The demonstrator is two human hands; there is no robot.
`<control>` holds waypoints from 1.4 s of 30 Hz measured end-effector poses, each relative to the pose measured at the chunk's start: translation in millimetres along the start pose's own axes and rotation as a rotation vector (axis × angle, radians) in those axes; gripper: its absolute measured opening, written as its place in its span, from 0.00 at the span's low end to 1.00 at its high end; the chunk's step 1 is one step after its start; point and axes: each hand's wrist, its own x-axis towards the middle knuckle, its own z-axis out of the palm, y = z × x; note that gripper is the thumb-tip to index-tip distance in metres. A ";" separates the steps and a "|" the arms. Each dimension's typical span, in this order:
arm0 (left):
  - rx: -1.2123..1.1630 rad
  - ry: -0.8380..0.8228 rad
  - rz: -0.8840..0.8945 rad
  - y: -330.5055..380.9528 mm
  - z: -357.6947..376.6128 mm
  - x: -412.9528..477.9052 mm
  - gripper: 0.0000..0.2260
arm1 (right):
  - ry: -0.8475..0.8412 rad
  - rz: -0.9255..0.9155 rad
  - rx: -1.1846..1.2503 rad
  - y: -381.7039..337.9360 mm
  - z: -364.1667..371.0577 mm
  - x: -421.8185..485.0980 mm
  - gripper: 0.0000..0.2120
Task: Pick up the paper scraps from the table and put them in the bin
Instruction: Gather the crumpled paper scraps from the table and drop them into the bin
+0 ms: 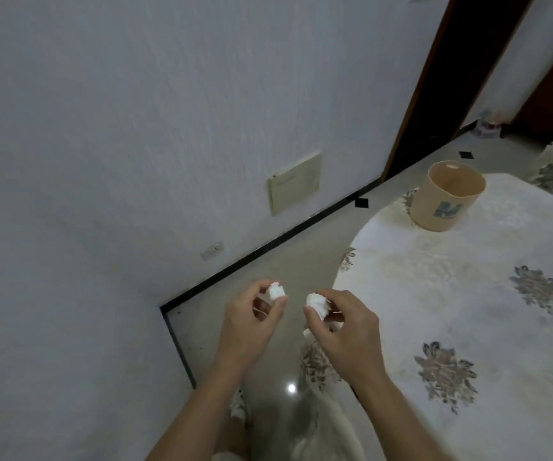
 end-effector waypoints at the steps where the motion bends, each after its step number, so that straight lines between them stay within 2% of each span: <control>1: -0.002 -0.009 -0.001 -5.4 -3.5 10.3 0.07 | 0.000 0.006 -0.011 1.1 7.1 6.4 0.09; 10: -0.005 -0.127 0.024 -57.6 -48.0 148.7 0.08 | 0.089 0.109 -0.130 10.4 92.6 114.3 0.10; 15: 0.018 -0.195 0.061 -69.6 -83.6 230.5 0.09 | 0.139 0.103 -0.143 -4.3 146.1 187.1 0.10; 24: -0.027 -0.217 0.136 -70.7 -100.7 324.4 0.06 | 0.240 0.123 -0.139 -1.7 179.9 263.2 0.09; 33: -0.046 -0.309 0.259 -56.0 -56.9 421.8 0.06 | 0.327 0.162 -0.163 39.8 168.0 339.6 0.08; 42: 0.048 -0.432 0.370 -0.7 62.0 559.7 0.07 | 0.472 0.225 -0.156 127.6 101.5 460.4 0.10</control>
